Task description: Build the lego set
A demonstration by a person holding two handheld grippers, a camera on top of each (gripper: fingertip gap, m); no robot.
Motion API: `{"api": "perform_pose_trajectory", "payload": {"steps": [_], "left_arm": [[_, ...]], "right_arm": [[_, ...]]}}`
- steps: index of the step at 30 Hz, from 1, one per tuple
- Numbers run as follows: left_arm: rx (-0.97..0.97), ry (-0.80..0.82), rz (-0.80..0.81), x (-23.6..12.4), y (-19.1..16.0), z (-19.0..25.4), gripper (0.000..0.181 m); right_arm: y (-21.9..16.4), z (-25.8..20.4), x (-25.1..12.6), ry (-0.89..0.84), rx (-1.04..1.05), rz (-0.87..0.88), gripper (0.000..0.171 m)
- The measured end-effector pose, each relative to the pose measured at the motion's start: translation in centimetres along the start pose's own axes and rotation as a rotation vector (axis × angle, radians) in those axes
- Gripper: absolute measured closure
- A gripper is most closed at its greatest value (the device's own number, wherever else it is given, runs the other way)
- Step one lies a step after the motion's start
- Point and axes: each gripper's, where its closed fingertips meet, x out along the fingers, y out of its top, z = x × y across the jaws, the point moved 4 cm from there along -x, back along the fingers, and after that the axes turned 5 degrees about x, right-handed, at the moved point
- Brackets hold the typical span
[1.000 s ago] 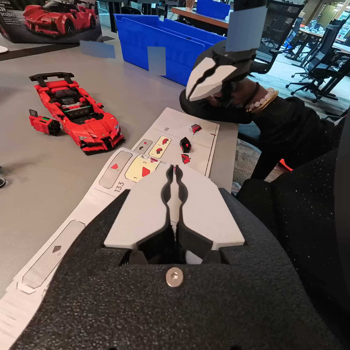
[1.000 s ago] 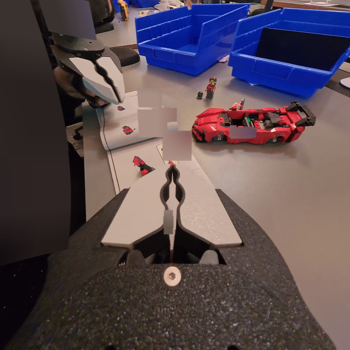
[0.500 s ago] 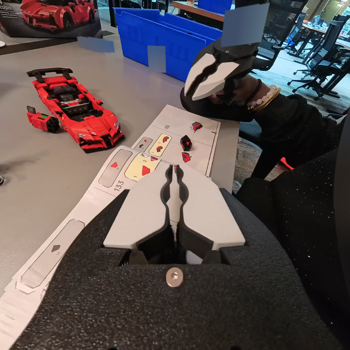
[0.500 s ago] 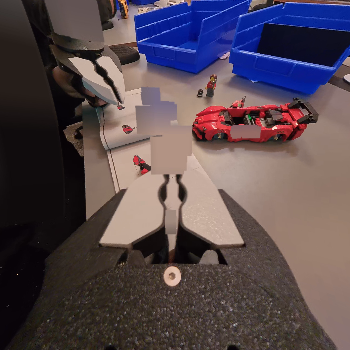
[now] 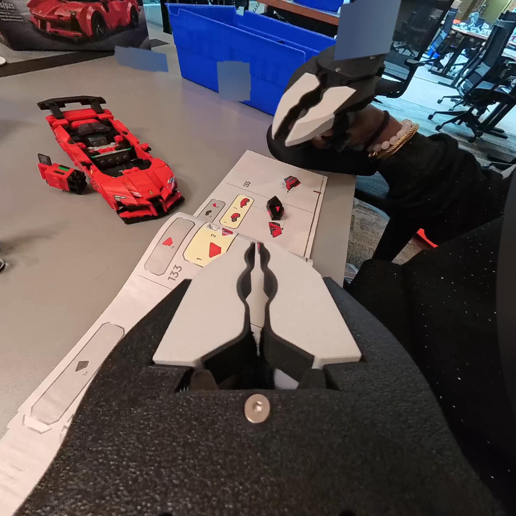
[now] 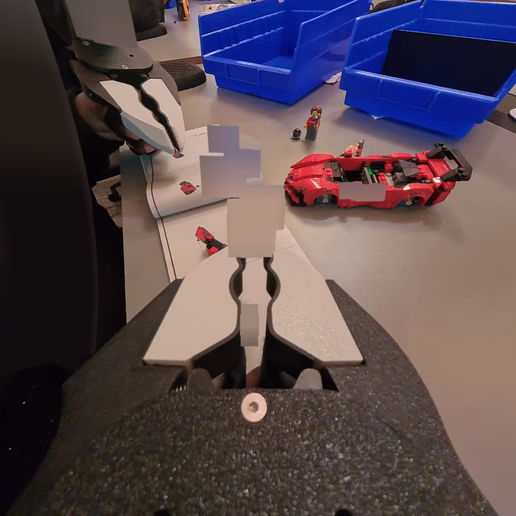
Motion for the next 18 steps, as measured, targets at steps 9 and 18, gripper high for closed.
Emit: {"api": "perform_pose_trajectory", "payload": {"steps": [9, 18], "left_arm": [[0.006, 0.003, 0.000, 0.02, 0.00, 0.04, 0.180], [0.027, -0.008, -0.005, 0.08, -0.03, 0.31, 0.181]], "right_arm": [[0.02, -0.17, -0.05, 0.013, -0.006, 0.002, 0.171], [-0.05, -0.43, 0.03, 0.018, -0.032, -0.009, 0.171]]}}
